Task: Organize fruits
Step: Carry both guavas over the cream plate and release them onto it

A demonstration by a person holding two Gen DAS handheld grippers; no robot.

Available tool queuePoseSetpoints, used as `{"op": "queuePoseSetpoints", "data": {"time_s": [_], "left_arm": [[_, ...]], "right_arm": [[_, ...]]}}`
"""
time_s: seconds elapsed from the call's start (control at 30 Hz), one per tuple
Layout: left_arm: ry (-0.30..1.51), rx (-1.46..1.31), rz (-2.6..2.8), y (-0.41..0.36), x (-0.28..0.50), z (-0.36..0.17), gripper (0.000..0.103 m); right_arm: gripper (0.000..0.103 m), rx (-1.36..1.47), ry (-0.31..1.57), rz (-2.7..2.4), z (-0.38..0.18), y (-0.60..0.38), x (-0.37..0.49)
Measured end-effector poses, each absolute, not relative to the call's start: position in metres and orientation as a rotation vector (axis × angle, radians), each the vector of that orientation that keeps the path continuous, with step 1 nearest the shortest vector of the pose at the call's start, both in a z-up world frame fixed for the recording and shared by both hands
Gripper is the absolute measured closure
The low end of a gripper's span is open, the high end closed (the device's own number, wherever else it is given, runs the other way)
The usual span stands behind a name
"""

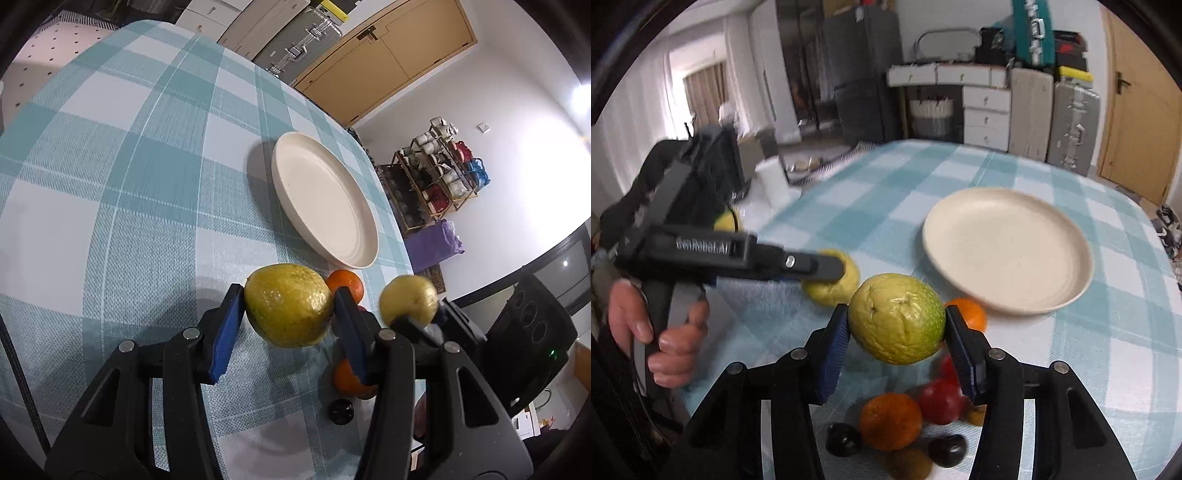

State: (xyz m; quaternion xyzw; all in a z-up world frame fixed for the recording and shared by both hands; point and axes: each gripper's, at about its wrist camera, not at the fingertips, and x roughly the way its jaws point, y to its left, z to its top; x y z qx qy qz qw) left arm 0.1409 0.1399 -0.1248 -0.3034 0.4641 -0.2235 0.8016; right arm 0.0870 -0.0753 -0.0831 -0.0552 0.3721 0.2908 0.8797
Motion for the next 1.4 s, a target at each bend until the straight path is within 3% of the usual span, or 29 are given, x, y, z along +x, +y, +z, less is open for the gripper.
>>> {"op": "queuePoseSetpoints", "data": {"time_s": [0.33,0.7,1.1,1.4], "left_arm": [[1.01,-0.629,-0.52,0.12,0.171,-0.093,0.056],[1.01,-0.562,-0.535,0.08,0.255,-0.062,0.056],[1.085,-0.52,-0.49,0.047,0.353,-0.085,0.056],[1.14,-0.523,-0.487,0.034,0.38,-0.109,0.056]], "right_arm": [[0.051,-0.075,0.705,0.56,-0.061,-0.11,0.116],[0.051,0.008,0.701,0.542,-0.049,-0.15,0.193],[0.051,0.04,0.785,0.551,-0.088,-0.148,0.273],[0.051,0.017,0.819,0.555,-0.113,-0.135,0.288]]}}
